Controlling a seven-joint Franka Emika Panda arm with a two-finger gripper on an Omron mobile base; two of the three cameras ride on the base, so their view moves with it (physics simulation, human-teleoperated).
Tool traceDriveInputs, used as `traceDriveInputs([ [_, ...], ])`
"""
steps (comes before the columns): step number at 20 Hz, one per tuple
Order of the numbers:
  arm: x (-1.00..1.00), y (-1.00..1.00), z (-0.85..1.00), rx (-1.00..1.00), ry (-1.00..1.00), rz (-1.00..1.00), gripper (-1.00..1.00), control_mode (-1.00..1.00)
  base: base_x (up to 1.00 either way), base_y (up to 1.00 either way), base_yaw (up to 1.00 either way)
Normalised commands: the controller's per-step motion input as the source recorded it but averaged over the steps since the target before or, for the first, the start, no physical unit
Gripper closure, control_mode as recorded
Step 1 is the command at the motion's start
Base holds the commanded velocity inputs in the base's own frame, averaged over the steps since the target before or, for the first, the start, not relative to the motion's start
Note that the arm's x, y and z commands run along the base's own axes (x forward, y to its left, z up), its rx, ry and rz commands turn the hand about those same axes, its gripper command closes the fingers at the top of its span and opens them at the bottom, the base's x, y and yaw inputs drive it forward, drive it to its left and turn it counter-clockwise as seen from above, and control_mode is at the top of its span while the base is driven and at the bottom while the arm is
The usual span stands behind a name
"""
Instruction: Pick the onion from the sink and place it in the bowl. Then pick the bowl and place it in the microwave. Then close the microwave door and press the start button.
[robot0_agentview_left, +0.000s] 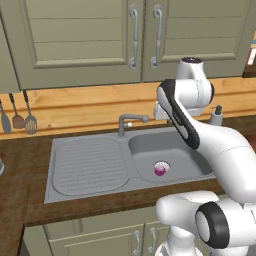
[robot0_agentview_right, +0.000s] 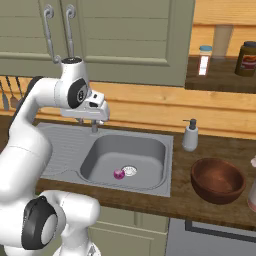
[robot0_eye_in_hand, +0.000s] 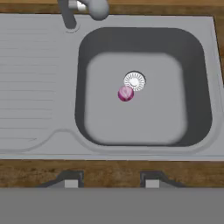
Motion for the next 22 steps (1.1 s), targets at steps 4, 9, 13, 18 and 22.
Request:
traceDriveInputs([
  [4, 0.00, -0.05, -0.25, 0.00, 0.00, 0.00, -1.00, -1.00, 0.00, 0.00, 0.00],
  [9, 0.00, -0.65, -0.80, 0.17, 0.12, -0.05, -1.00, -1.00, 0.00, 0.00, 0.00],
  [13, 0.00, -0.36, -0.61, 0.13, 0.15, -0.04, -1.00, -1.00, 0.00, 0.00, 0.00],
  [18, 0.01, -0.06, -0.52, 0.04, 0.05, -0.01, -1.00, -1.00, 0.00, 0.00, 0.00],
  [22, 0.06, 0.00, -0.53, 0.00, 0.01, 0.00, -1.00, -1.00, 0.00, 0.00, 0.00],
])
